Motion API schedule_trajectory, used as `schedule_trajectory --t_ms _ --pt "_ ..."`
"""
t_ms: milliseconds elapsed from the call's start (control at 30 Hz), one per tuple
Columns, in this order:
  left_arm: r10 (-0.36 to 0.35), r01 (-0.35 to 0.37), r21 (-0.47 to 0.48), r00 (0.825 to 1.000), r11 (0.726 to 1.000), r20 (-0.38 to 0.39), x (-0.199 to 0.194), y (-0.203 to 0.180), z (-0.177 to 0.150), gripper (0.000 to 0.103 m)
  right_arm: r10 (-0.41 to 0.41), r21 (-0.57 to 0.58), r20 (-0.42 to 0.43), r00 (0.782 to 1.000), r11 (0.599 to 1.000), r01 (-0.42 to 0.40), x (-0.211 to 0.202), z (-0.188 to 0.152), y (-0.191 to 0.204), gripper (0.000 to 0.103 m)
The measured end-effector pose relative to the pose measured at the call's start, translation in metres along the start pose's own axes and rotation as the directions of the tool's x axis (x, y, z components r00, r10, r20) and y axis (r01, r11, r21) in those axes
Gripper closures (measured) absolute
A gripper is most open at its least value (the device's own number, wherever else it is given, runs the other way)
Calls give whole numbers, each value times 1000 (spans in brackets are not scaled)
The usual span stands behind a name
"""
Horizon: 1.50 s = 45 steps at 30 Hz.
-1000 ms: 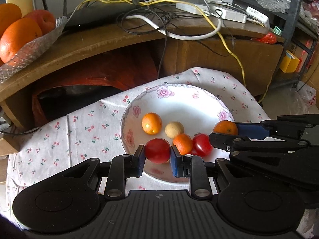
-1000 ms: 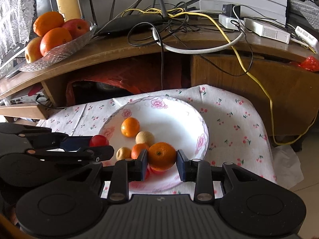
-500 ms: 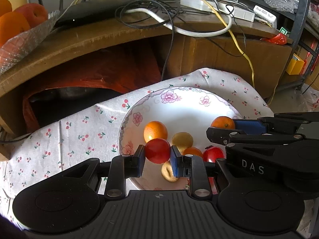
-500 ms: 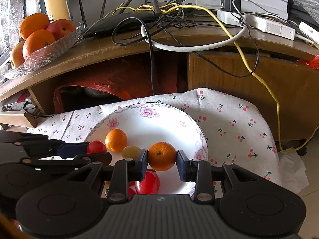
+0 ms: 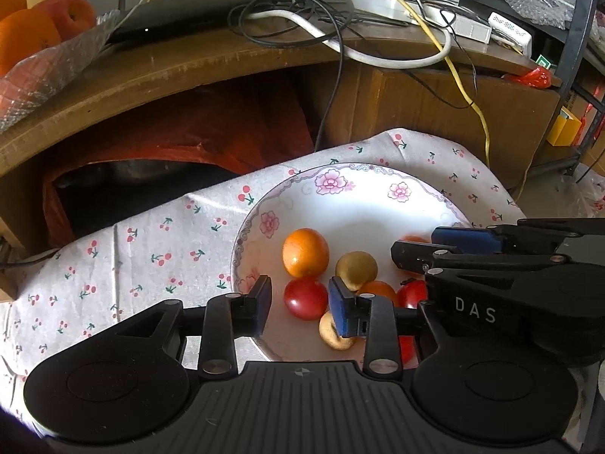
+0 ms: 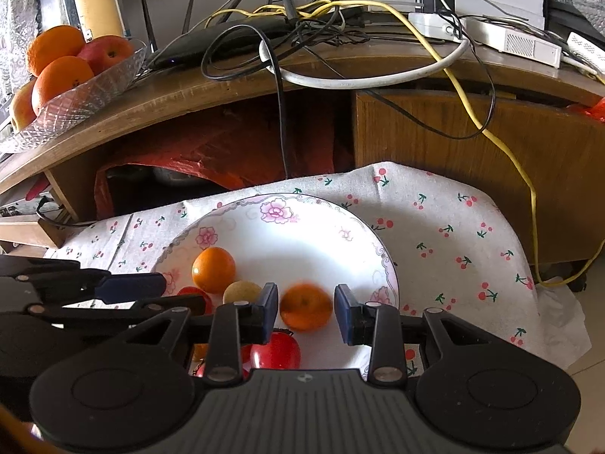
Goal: Organize fruits
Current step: 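Open the left tool over the bowl while the right tool releases the orange, then move the left tool toward the large red tomato while the right tool approaches the brown fruit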
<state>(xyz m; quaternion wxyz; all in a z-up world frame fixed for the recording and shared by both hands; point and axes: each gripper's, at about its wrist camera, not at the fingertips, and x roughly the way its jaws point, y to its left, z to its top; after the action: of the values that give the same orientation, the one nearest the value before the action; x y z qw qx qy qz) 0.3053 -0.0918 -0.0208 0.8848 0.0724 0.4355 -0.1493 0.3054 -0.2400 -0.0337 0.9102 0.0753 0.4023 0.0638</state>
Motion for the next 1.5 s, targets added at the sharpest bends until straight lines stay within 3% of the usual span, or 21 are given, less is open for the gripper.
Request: schedule_trajectory --t_ms 300,700,1233,1500 --pt "10 -9 -13 1000 1000 25 -12 2 3 53 11 15 26 1000 1000 -11 -10 4 -2 64" --pt "33 -31 -43 998 999 46 -45 12 -2 51 54 -4 41 998 999 -54 -33 7 15 64" --pt "140 -137 -180 990 974 7 -99 81 -51 49 235 -144 -29 972 961 -236 -33 -10 104 64" --pt "183 -187 -248 982 951 -38 -99 114 -66 48 249 -199 -93 964 944 -263 -13 -25 133 64"
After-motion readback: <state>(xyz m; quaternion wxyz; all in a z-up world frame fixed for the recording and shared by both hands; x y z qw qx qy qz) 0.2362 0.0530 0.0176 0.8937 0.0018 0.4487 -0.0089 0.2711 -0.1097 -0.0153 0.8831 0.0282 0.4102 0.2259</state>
